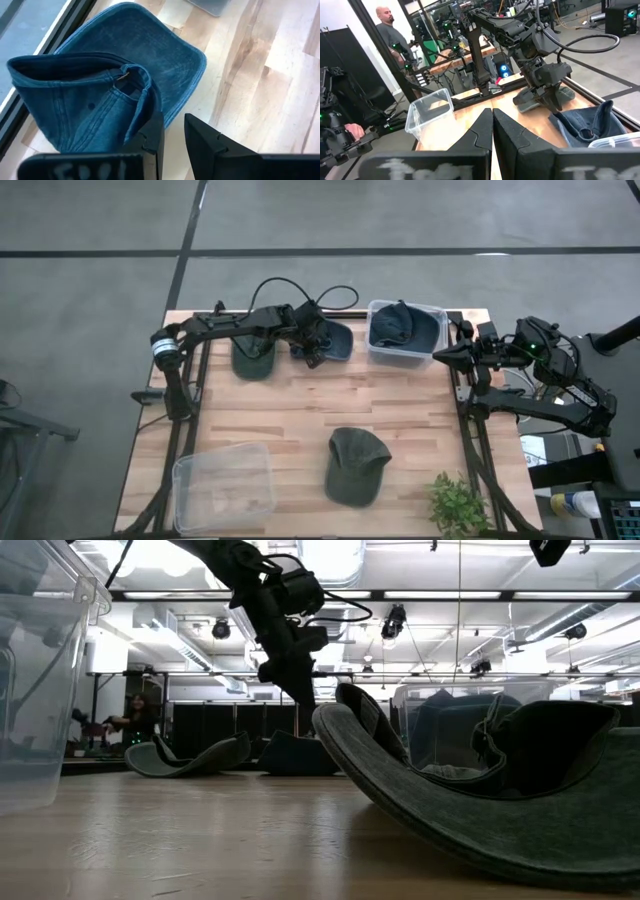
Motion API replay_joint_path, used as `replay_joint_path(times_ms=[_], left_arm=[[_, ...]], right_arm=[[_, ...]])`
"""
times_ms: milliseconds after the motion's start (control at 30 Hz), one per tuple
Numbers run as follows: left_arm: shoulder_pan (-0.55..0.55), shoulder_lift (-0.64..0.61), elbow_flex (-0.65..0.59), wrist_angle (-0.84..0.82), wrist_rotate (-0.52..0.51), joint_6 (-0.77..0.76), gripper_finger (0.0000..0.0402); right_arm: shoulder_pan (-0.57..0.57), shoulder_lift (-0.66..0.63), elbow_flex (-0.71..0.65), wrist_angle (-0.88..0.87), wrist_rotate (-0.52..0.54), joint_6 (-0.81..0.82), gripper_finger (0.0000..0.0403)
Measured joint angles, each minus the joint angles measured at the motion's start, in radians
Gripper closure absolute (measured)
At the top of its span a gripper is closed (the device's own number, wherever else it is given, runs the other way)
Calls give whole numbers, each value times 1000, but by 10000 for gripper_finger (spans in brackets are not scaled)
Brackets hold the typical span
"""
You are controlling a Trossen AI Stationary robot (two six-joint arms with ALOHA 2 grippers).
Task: Pick & Place hat
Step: Put the blue cap into the top transparent bin
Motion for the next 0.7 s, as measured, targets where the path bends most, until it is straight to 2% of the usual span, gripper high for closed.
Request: replay_joint_path(times_ms=[700], left_arm=[[0,0,0,1,1,-23,332]], right_arm=[[0,0,0,0,0,3,394]])
